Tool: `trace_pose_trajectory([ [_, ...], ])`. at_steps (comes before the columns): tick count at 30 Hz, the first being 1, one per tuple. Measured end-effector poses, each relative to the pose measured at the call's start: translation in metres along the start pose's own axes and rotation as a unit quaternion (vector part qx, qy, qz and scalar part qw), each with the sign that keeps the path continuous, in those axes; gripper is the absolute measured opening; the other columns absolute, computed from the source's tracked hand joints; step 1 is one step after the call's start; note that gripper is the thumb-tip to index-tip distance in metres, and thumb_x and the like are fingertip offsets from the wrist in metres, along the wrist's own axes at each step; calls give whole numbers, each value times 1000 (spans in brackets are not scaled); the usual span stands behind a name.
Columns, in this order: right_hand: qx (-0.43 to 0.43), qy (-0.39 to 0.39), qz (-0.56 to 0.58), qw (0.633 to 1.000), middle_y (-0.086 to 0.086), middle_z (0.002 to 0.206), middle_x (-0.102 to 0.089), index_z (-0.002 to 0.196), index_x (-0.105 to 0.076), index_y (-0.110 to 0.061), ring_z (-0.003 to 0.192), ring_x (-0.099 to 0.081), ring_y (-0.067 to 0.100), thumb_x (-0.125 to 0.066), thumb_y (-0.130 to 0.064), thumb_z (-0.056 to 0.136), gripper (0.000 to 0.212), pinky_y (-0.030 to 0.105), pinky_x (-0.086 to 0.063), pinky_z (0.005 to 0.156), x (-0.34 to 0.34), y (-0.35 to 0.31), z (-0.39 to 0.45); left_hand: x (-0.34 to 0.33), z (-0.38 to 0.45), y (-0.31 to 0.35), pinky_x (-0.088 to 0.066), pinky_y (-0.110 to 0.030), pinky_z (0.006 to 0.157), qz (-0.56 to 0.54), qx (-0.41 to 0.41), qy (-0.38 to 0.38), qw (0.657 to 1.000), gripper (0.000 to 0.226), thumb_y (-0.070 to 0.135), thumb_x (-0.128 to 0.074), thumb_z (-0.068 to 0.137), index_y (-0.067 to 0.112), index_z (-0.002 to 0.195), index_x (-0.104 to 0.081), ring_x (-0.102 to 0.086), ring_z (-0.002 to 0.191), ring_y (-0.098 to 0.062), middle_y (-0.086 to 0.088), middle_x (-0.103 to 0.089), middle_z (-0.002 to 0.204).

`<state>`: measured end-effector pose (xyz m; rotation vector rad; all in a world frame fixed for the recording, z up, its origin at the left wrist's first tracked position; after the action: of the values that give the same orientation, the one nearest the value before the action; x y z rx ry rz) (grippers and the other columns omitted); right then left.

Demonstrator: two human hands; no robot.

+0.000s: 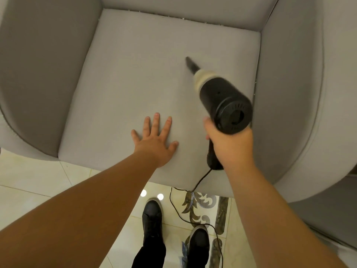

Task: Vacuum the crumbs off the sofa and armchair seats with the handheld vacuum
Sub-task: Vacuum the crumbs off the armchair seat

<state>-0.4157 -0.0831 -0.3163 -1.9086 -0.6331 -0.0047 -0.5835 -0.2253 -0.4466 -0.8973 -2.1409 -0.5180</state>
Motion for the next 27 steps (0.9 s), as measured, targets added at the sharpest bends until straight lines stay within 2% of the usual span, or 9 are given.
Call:
trace_pose_trajectory([
  [3,-17,35,45,998,6,82,-76,89,-72,-23,75,-71,12,-82,-29,88,11,18,-53,62,0,-9,18,-1,-1,-1,1,-70,120,5,8,-1,1000,79,74,-16,98,46,150,36,32,152,-28,5,41,163],
  [5,-26,35,46,998,5,78,-74,81,-69,-25,72,-68,11,-80,-26,89,14,23,-54,66,0,-8,17,0,-1,0,1,-70,120,7,8,-2,1000,78,74,-16,98,46,150,35,32,153,-28,5,40,163],
  [7,-31,17,28,999,5,79,-74,83,-70,-25,71,-69,10,-81,-24,88,12,22,-53,65,1,0,8,1,-1,0,1,-69,120,5,6,-5,1000,78,74,-16,98,46,151,35,32,153,-27,5,40,163],
  [10,-35,-33,0,999,1,80,-74,96,-70,-24,72,-71,8,-83,-24,86,17,10,-50,57,0,20,-22,1,-1,0,1,-70,121,2,3,-6,1000,80,76,-16,98,46,150,36,33,152,-29,4,39,164],
  [13,-44,-64,-25,997,-3,75,-72,96,-68,-24,70,-70,5,-86,-22,83,22,11,-53,58,0,41,-49,1,-1,0,2,-70,121,2,-2,4,1000,82,78,-17,97,45,150,37,33,152,-30,2,39,164],
  [15,-39,-54,-39,997,-4,80,-74,99,-70,-24,74,-71,4,-87,-26,82,25,13,-54,61,4,46,-55,1,-1,1,3,-70,121,2,-4,8,1000,83,79,-17,97,45,150,37,34,151,-30,2,39,164],
  [19,-21,7,7,1000,-3,84,-75,103,-72,-23,79,-72,4,-86,-27,84,24,8,-51,61,9,36,-31,1,-1,-1,1,-70,120,6,4,5,1000,80,76,-17,98,46,151,35,32,153,-29,3,39,164],
  [22,-27,64,55,996,3,92,-78,111,-73,-18,87,-74,12,-84,-32,85,32,20,-54,72,7,27,-10,2,-1,0,1,-70,120,2,9,4,1000,77,74,-15,98,47,152,33,31,153,-27,5,38,164],
  [27,-43,40,18,998,2,85,-76,108,-73,-14,78,-72,10,-85,-29,85,31,12,-53,64,8,36,-36,5,-4,-1,1,-68,121,-11,5,2,1000,73,74,-12,99,49,154,29,28,154,-25,7,34,166],
])
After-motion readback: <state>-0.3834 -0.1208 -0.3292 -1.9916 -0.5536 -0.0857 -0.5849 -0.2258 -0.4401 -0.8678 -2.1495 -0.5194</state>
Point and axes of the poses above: each hand's wrist, its own z-axis towards the middle knuckle, its own x-axis out of the back of the hand, y = z × x, the point moved 7 cm from there along z, towards the middle knuckle
